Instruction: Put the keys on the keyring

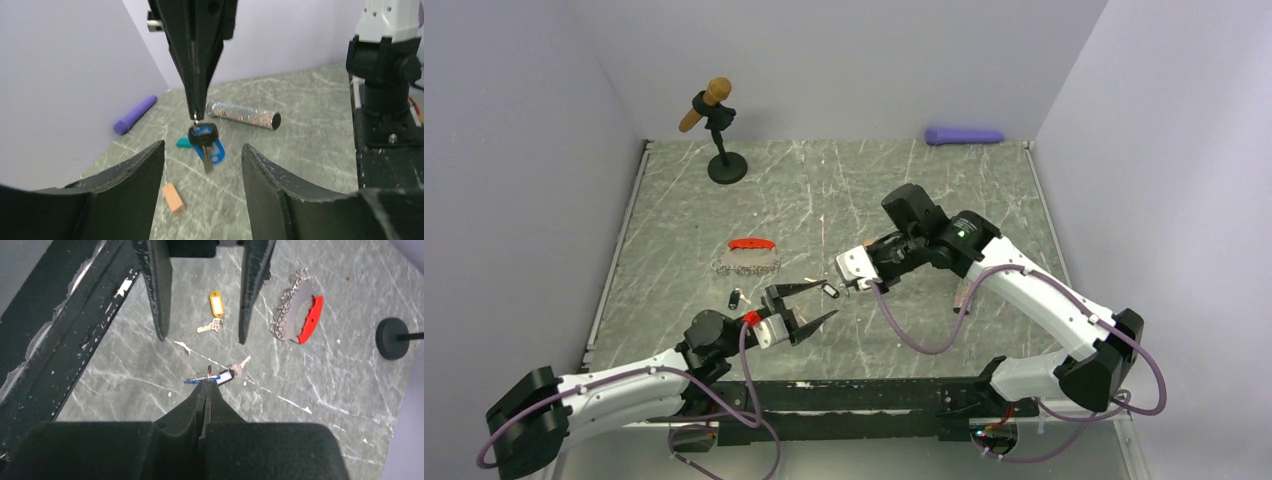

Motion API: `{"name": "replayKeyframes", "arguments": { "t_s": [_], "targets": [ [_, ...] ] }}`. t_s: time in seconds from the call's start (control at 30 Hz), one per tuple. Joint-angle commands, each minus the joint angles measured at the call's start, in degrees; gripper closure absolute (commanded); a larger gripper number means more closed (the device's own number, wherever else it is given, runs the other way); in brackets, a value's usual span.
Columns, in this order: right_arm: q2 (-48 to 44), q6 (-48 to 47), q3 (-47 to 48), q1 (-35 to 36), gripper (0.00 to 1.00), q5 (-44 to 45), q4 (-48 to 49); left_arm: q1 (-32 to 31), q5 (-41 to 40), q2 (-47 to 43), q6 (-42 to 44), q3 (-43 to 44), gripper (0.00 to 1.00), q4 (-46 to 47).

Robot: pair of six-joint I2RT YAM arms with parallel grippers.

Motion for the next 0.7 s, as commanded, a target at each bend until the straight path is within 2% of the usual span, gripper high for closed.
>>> {"name": "replayKeyframes", "arguments": {
  "t_s": [0.0, 0.17, 0.37, 0.67],
  "targets": [
    [3.01, -2.43, 6.46, 0.22, 1.00, 5.86, -8.88, -0.22, -1.11, -4.61, 4.31, 3.77, 0.39, -16.76],
    [5.54, -3.17, 9.41, 2.77, 1.00, 12.27, -12.33, -0.22, -0.96, -1.91, 4.01, 7.24, 0.48, -20.47],
    [7.91, -1.91, 11.63, 5.30, 1.00, 17.50, -13.97, -0.23, -3.77, 4.15, 0.22, 8.07, 0.59, -12.93],
    [8.39, -0.91, 10.97, 5.71, 1.00, 17.11, -12.83, -0.22, -4.63, 6.94, -1.53, 7.88, 0.64, -6.56]
  ]
}}
